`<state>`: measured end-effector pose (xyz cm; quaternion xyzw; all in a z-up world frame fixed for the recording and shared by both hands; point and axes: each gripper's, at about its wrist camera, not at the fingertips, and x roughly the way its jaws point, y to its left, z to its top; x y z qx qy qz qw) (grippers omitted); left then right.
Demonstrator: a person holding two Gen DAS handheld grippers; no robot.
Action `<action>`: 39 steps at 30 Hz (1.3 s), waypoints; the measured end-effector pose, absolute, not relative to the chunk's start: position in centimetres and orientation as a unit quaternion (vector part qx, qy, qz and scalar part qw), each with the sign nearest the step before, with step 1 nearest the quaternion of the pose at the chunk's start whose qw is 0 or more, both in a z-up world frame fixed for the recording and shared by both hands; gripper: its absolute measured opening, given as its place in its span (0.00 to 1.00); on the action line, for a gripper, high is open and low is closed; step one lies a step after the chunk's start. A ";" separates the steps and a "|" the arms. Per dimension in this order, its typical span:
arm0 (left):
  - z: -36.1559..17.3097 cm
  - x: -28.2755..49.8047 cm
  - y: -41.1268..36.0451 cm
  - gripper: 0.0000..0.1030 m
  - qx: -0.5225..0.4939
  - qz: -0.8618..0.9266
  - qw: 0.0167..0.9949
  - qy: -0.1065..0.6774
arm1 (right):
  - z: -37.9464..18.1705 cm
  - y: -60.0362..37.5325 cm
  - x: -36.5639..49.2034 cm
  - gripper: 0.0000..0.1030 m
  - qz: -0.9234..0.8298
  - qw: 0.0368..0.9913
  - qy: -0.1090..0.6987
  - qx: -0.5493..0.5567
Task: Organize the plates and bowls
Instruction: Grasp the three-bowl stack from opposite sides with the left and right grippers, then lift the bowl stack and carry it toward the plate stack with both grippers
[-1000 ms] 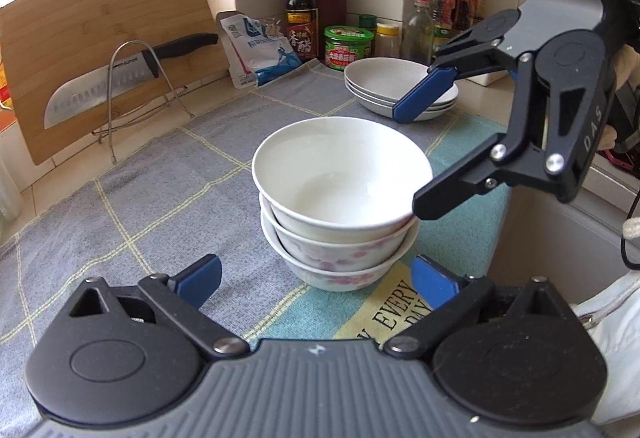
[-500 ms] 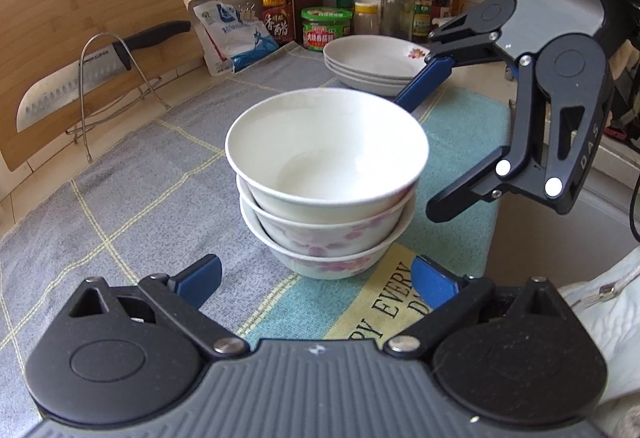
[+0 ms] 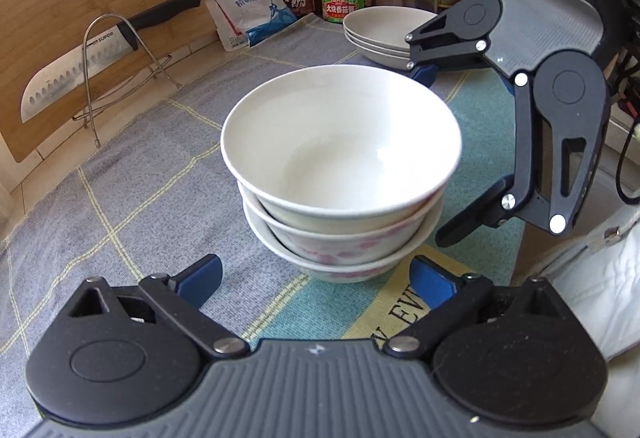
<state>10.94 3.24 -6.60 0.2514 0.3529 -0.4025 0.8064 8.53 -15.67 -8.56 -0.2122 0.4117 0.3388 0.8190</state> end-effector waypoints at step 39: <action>-7.4 14.8 2.8 0.87 0.290 -0.556 0.702 0.337 | -8.3 -13.0 9.8 0.94 0.381 0.777 0.416 -0.281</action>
